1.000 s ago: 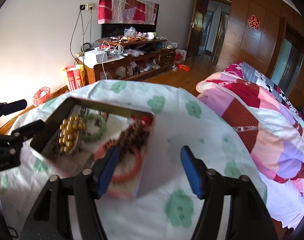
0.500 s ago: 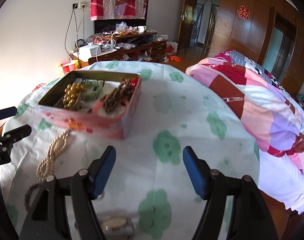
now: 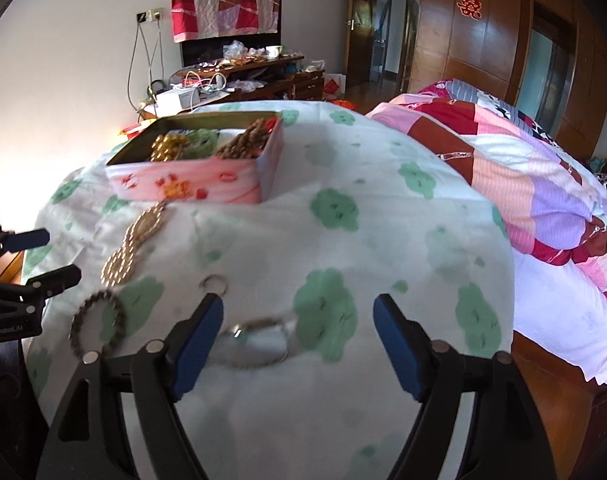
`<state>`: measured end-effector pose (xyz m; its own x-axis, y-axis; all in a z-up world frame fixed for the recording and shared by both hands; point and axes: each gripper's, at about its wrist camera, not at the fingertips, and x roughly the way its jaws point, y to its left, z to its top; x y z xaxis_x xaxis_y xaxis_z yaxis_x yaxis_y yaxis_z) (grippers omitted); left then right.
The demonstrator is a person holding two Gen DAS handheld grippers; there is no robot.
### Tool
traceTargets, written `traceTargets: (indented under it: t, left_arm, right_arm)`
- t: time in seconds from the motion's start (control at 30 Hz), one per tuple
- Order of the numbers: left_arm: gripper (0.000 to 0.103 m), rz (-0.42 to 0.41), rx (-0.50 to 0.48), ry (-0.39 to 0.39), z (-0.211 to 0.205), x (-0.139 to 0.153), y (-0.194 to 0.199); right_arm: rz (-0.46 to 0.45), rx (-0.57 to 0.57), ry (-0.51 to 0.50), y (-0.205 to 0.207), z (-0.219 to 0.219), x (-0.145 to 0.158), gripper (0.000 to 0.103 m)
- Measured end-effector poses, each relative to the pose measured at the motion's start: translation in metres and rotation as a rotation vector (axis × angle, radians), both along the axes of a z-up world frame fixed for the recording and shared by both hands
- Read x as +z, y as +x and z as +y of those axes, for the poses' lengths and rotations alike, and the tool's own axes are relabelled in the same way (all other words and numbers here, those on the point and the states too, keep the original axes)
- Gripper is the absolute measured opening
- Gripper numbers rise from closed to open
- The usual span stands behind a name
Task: Organize jewelry
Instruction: 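Withdraw both tools toward the dark bead bracelet and the silver watch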
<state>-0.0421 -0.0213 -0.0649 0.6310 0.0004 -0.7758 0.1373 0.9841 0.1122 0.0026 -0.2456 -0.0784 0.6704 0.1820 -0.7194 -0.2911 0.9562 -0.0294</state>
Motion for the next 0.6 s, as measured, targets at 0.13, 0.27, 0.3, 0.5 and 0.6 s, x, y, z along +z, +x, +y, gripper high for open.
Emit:
traceTargets:
  t: [0.13,0.27,0.3,0.5,0.6]
  left_arm:
    - [0.078,0.000,-0.018,0.014,-0.005,-0.001,-0.007]
    - [0.078,0.001,-0.011,0.007,-0.003,0.000,-0.006]
    - [0.078,0.005,-0.010,0.003,-0.002,-0.001,-0.005]
    - [0.078,0.017,-0.021,-0.003,-0.005,-0.005,-0.005]
    - [0.078,0.020,-0.036,-0.005,-0.008,-0.007,-0.005]
  right_arm:
    - [0.010,0.026,-0.008,-0.006,0.007,-0.005,0.080]
    - [0.022,0.055,0.008,-0.009,0.014,-0.010,0.080]
    - [0.026,0.064,0.006,-0.010,0.016,-0.011,0.080]
    - [0.057,0.086,-0.015,-0.008,0.025,-0.022,0.089]
    - [0.081,0.083,-0.021,-0.003,0.026,-0.028,0.089]
